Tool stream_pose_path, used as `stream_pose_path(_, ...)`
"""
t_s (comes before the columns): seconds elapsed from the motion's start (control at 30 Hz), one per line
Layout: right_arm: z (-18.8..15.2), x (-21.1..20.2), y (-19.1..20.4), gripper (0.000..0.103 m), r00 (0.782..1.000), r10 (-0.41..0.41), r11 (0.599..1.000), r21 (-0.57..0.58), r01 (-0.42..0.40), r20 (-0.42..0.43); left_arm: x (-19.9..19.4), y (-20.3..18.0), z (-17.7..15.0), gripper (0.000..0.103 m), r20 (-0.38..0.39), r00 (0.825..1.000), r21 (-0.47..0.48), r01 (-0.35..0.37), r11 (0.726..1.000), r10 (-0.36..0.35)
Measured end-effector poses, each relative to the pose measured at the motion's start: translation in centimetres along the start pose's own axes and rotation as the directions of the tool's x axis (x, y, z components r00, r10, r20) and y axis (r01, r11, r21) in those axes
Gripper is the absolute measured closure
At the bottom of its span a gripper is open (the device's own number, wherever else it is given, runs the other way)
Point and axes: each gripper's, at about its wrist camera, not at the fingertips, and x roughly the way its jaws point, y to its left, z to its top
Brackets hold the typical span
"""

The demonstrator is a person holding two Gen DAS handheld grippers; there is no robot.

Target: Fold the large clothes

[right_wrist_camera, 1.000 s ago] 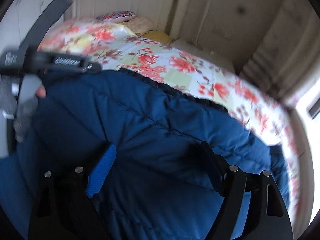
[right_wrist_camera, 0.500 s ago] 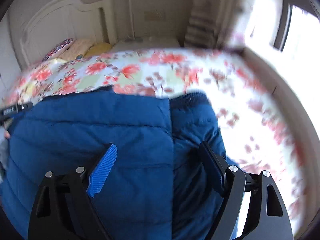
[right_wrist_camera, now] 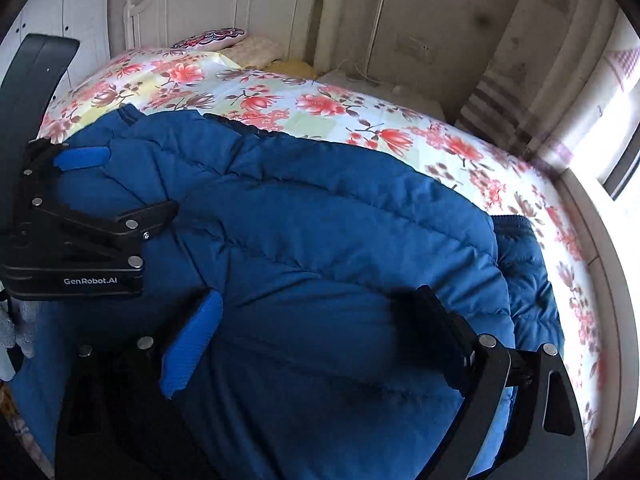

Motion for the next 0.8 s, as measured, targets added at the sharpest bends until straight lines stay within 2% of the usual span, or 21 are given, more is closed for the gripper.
stream_pose_path(0.1, -0.1, -0.1, 0.3, 0.014, 1.0, -0.009, 1.0, 0.005, 0.009, 0.007, -0.3, 1.3, -0.2, 0.002, 0.0, 0.999, -0.054, 0.036, 0.998, -0.036)
stream_pose_path(0.23, -0.7, -2.3, -2.4, 0.014, 0.998, -0.052, 0.995, 0.081, 0.05, 0.034, -2.6, 4.5, -1.2, 0.002, 0.026, 1.0, -0.142, 0.007, 0.99, -0.003)
stream_pose_path(0.3, -1.7, -2.8, -5.3, 0.014, 0.997, -0.07, 0.987, 0.148, 0.064, 0.037, -3.4, 7.6, -2.4, 0.002, 0.026, 0.999, -0.205, -0.015, 0.979, 0.021)
stream_pose_path(0.37, -2.9, -2.4, -7.9, 0.014, 0.999, -0.031, 0.973, 0.228, 0.025, 0.023, -3.3, 10.2, -3.7, 0.003, 0.004, 1.0, -0.273, -0.018, 0.962, 0.02)
stream_pose_path(0.43, -3.6, -2.0, -9.3, 0.014, 0.999, 0.033, 0.955, 0.293, -0.042, 0.035, -3.2, 12.3, -4.5, 0.003, 0.005, 0.999, -0.341, 0.032, 0.939, -0.032)
stream_pose_path(0.47, -3.5, -1.9, -9.0, 0.014, 0.999, 0.023, 0.959, 0.283, -0.031, 0.032, -3.1, 13.0, -4.7, 0.003, 0.008, 0.999, -0.369, 0.053, 0.928, -0.054)
stream_pose_path(0.5, -3.3, -2.0, -8.5, 0.014, 1.0, -0.002, 0.964, 0.266, -0.005, 0.028, -3.1, 13.0, -4.7, 0.003, 0.004, 0.999, -0.37, 0.051, 0.928, -0.053)
stream_pose_path(0.57, -3.0, -2.7, -7.4, 0.014, 0.997, -0.064, 0.973, 0.224, 0.055, 0.033, -3.6, 12.2, -4.4, 0.004, 0.003, 1.0, -0.336, -0.004, 0.942, 0.006)
stream_pose_path(0.6, -3.0, -3.4, -6.6, 0.014, 0.996, -0.071, 0.978, 0.199, 0.059, 0.055, -4.2, 11.6, -4.4, 0.004, 0.013, 0.999, -0.314, -0.039, 0.949, 0.046)
stream_pose_path(0.63, -3.0, -4.4, -5.9, 0.014, 0.996, -0.045, 0.983, 0.183, 0.029, 0.082, -5.5, 10.7, -4.3, 0.004, 0.042, 0.996, -0.287, -0.057, 0.956, 0.072)
stream_pose_path(0.73, -3.0, -6.7, -3.4, 0.012, 0.991, 0.013, 0.994, 0.102, -0.027, 0.134, -8.9, 8.0, -4.3, 0.004, 0.128, 0.991, -0.25, 0.058, 0.966, -0.026)
stream_pose_path(0.8, -3.1, -7.6, -1.2, 0.011, 0.989, 0.044, 0.998, 0.027, -0.048, 0.141, -10.5, 5.0, -4.3, 0.003, 0.169, 0.984, -0.158, 0.078, 0.984, -0.051)
